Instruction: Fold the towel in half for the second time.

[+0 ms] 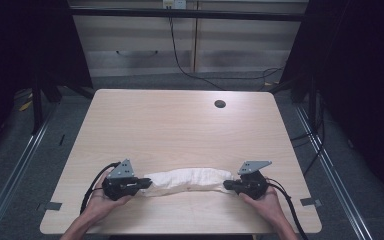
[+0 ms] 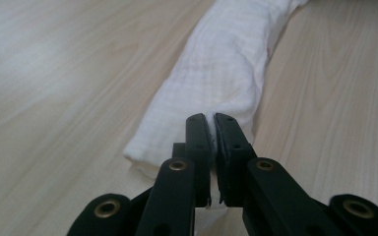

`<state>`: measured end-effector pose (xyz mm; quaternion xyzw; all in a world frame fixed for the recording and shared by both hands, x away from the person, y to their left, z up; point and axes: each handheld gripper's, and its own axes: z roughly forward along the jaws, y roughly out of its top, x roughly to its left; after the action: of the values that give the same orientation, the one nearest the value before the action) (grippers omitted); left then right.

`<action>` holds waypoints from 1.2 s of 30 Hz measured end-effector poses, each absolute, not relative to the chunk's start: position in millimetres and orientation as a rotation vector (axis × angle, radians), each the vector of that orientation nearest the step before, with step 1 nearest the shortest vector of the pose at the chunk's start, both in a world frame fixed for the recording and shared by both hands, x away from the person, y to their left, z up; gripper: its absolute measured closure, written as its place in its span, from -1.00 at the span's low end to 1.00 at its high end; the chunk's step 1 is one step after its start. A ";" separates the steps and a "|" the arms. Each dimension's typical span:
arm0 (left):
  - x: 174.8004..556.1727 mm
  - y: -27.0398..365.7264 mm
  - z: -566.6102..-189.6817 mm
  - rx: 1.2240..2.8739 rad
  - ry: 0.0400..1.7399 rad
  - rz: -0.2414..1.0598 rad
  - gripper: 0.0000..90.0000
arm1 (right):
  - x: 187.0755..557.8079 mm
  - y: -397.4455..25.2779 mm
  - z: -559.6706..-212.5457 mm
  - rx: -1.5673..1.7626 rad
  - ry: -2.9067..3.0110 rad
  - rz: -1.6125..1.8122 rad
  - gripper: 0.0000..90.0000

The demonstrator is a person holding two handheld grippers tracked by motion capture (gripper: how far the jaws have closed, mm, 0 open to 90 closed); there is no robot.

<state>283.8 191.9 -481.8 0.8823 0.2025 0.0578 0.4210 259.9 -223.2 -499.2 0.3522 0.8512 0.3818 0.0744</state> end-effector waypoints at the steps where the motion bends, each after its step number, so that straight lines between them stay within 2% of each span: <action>1: 283.0 190.5 -483.4 2.218 0.511 0.146 0.89 | 259.5 -223.1 -499.2 1.049 2.554 1.147 0.96; 12: 281.5 191.3 -495.1 2.262 0.522 0.152 0.82 | 253.1 -229.1 -493.6 1.017 2.542 1.032 0.94; 14: 282.0 191.2 -494.3 2.256 0.529 0.141 0.78 | 251.4 -229.2 -493.3 1.010 2.539 1.027 0.90; 17: 283.2 193.6 -488.1 2.239 0.524 0.126 0.71 | 250.9 -231.7 -491.4 1.022 2.556 1.077 0.66; 24: 289.2 199.9 -470.3 2.114 0.527 0.054 0.46 | 251.8 -238.9 -475.7 1.037 2.495 1.258 0.61; 26: 292.4 202.9 -468.7 2.099 0.545 0.053 0.44 | 255.1 -241.1 -476.0 1.072 2.468 1.305 0.67; 29: 295.7 204.0 -466.7 2.086 0.566 0.063 0.46 | 260.2 -238.6 -482.4 1.088 2.479 1.230 0.92; 36: 300.5 201.6 -459.3 2.037 0.573 0.080 0.45 | 256.2 -228.8 -495.1 1.025 2.561 1.068 0.98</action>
<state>300.5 201.6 -459.3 0.8386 0.2360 0.0330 0.4898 256.2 -228.8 -495.1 0.3450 0.8621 0.3596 0.0914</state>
